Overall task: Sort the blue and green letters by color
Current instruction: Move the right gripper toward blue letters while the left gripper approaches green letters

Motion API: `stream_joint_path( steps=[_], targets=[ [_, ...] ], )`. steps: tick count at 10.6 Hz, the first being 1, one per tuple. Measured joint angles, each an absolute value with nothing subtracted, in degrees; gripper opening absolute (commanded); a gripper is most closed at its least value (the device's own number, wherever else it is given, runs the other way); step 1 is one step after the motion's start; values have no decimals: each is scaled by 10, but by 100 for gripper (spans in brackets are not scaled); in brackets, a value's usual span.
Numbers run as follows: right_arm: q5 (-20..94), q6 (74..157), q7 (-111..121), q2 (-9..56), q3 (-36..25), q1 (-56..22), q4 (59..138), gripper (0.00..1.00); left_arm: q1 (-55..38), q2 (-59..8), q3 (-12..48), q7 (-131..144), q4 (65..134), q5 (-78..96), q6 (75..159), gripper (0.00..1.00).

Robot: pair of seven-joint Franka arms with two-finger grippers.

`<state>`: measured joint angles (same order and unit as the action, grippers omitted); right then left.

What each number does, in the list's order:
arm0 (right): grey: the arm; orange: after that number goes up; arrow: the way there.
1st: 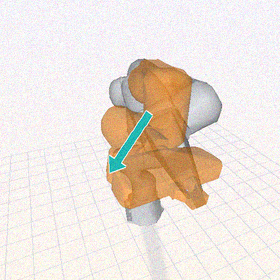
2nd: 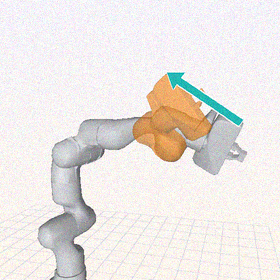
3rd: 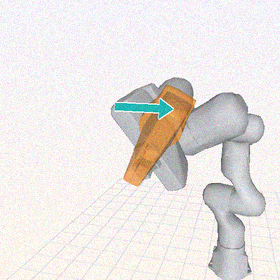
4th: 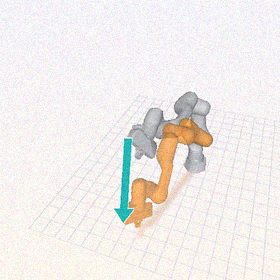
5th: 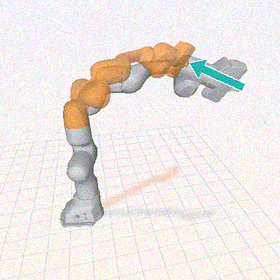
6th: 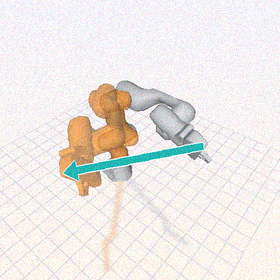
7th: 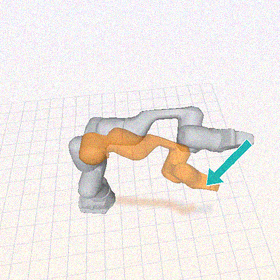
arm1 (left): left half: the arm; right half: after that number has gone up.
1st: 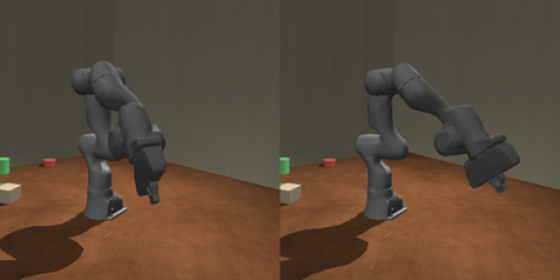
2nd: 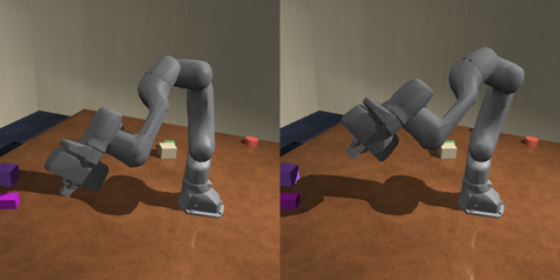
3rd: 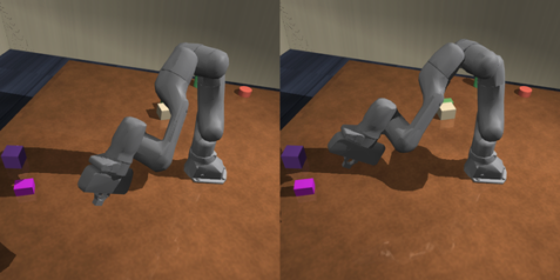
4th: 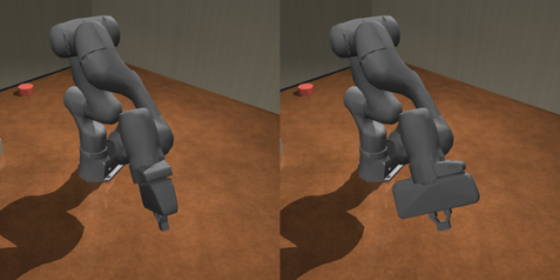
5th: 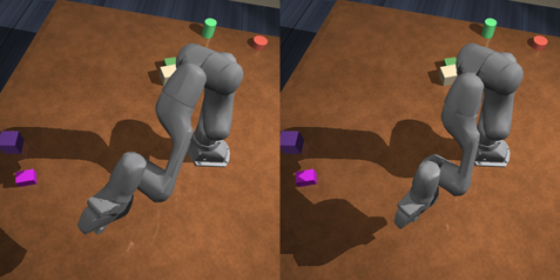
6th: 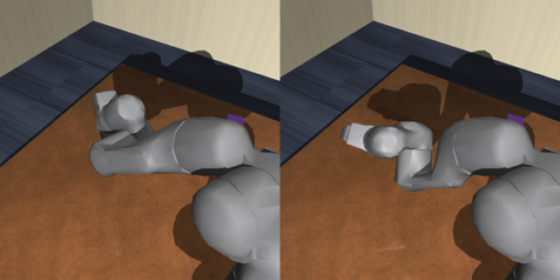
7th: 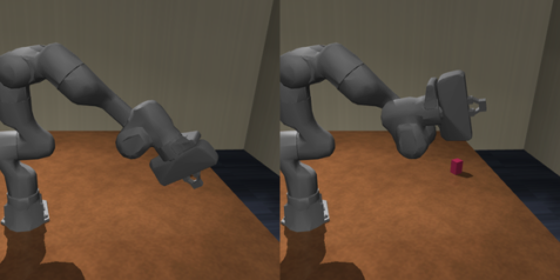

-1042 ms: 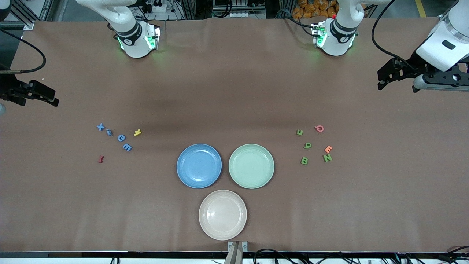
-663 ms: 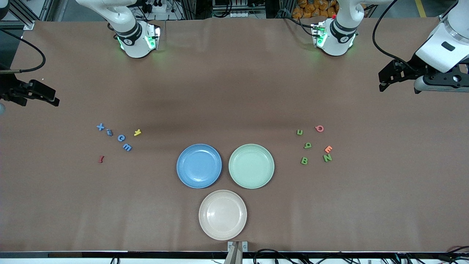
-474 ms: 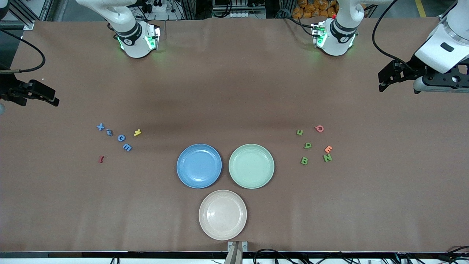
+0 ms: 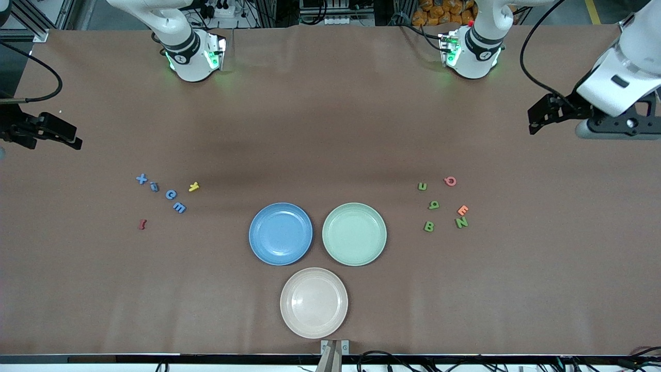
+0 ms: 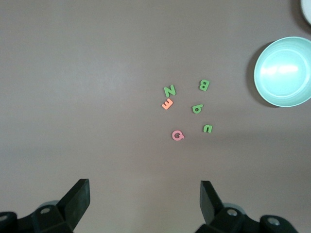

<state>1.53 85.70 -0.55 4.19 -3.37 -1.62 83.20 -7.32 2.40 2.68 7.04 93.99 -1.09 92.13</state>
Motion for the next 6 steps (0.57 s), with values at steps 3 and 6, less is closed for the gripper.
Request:
stream_joint_path(
  steps=[3,6],
  targets=[
    [15,856,-4,42,-34,-16,833,100,-71,-1,26,83,949,-11,922,100],
    [15,868,45,45,-34,-14,852,100,-73,-7,29,83,1000,-11,975,100]
  ],
)
